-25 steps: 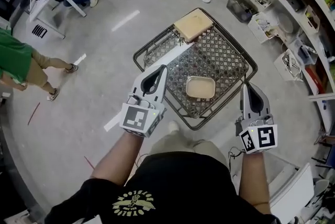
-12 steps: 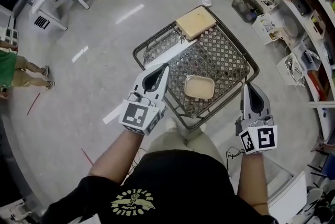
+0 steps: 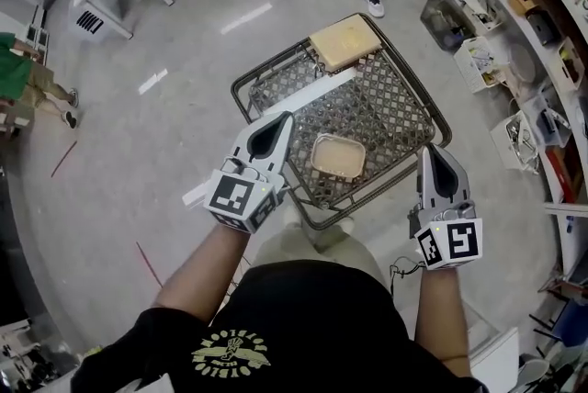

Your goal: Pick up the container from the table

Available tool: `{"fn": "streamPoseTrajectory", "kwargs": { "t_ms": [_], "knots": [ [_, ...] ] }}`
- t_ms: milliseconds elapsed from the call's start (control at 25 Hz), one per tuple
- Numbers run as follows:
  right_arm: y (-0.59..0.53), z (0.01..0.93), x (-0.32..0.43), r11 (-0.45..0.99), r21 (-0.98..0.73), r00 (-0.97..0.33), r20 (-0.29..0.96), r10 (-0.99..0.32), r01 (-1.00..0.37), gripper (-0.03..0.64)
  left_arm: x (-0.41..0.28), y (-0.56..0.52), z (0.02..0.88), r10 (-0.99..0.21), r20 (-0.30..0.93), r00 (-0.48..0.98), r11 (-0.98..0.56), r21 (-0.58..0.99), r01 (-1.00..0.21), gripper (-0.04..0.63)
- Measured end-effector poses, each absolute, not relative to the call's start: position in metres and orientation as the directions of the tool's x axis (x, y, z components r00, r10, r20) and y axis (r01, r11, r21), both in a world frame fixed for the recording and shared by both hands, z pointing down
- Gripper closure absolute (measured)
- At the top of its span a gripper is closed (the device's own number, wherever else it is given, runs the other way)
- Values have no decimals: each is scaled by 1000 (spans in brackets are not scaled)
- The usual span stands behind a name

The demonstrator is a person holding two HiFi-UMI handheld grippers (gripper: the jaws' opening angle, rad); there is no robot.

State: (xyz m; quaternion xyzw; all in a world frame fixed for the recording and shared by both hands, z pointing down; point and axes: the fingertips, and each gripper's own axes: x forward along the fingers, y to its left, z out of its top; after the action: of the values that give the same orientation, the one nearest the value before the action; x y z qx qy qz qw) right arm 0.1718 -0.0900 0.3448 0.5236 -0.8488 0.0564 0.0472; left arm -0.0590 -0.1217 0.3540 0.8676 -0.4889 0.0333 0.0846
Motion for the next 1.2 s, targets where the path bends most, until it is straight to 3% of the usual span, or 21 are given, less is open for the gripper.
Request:
{"fn": "streamPoseTrajectory", "kwargs": {
  "t_ms": [320, 520, 1200],
  "knots": [
    [-85, 358, 184, 489, -79, -495, 138, -858, -869, 606, -37, -109, 356, -860, 147, 488, -481, 82, -873, 586],
    [-86, 366, 181, 466, -113, -479, 152, -865, -878, 606, -51, -104, 379, -855, 214, 473, -460, 110, -881, 586],
    [-95, 451, 158, 320, -174, -362, 329, -872, -931, 606, -58, -126, 484, -701, 424, 574, -544, 202, -814, 586]
  ]
}}
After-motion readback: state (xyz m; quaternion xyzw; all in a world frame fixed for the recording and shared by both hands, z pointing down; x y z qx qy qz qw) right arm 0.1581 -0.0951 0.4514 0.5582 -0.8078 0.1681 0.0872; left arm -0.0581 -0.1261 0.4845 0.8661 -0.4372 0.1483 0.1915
